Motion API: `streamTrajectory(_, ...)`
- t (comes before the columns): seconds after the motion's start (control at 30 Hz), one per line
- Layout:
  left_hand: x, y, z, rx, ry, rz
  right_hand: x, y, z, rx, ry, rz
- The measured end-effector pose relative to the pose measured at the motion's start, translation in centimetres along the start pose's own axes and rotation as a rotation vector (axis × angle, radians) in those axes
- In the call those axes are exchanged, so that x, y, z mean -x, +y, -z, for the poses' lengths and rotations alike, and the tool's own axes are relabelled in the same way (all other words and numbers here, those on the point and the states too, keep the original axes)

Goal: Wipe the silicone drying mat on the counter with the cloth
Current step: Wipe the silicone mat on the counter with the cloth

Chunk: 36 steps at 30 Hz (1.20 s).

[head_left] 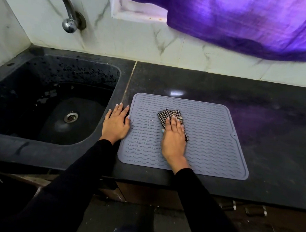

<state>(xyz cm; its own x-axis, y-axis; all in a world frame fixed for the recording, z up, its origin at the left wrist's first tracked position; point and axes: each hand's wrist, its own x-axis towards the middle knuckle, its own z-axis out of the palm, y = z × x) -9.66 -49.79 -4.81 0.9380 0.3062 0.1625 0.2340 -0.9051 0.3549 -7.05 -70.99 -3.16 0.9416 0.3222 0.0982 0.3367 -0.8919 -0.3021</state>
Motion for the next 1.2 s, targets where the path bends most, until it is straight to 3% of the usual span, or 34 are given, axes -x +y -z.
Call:
streamTrajectory(0.13, 0.0, 0.0, -0.1, -0.03, -0.022, -0.006, -0.2, 0.6, -0.1, -0.001, 0.031, 0.02)
streamTrajectory(0.23, 0.0, 0.0, 0.0, -0.032, -0.025, -0.003, -0.4, 1.1, 1.3, -0.183, 0.02, 0.038)
streamTrajectory(0.3, -0.1, 0.0, 0.0, -0.031, -0.029, 0.0, -1.3, 1.9, 2.7, -0.457, -0.025, -0.068)
streamTrajectory(0.37, 0.0, 0.1, 0.1, -0.026, -0.031, 0.001, -3.0, 2.9, 4.2, -0.943, -0.028, -0.316)
streamTrajectory(0.43, 0.1, 0.2, 0.3, -0.019, -0.038, 0.001, -4.3, 3.5, 5.6, -1.353, 0.054, -0.591)
streamTrajectory(0.47, 0.1, 0.2, 0.3, -0.022, -0.044, 0.0, -4.7, 3.5, 5.6, -1.397, 0.127, -0.634)
streamTrajectory(0.53, 0.1, 0.3, 0.4, -0.027, -0.045, 0.002, -4.7, 2.0, 6.2, -1.207, 0.199, -0.53)
streamTrajectory(0.6, 0.2, 0.2, 0.5, -0.029, -0.046, 0.004, -3.9, -0.3, 6.4, -0.86, 0.216, -0.293)
streamTrajectory(0.73, 0.1, 0.2, 0.4, -0.032, -0.052, 0.005, -2.3, -3.8, 2.6, -0.418, -0.031, 0.038)
streamTrajectory(0.83, 0.1, 0.3, 0.3, -0.03, -0.038, 0.01, -1.6, -4.5, -0.9, -0.073, -0.044, 0.128)
streamTrajectory(1.07, 0.0, 0.2, 0.1, -0.032, -0.049, 0.012, -2.6, -3.0, -0.4, -0.196, -0.052, 0.149)
streamTrajectory(1.13, 0.1, 0.1, 0.2, -0.021, -0.051, 0.013, -3.3, -2.6, 0.4, -0.436, -0.12, 0.052)
streamTrajectory(1.2, 0.2, 0.2, 0.3, -0.014, -0.056, 0.011, -4.7, -2.0, 1.9, -0.947, -0.174, -0.215)
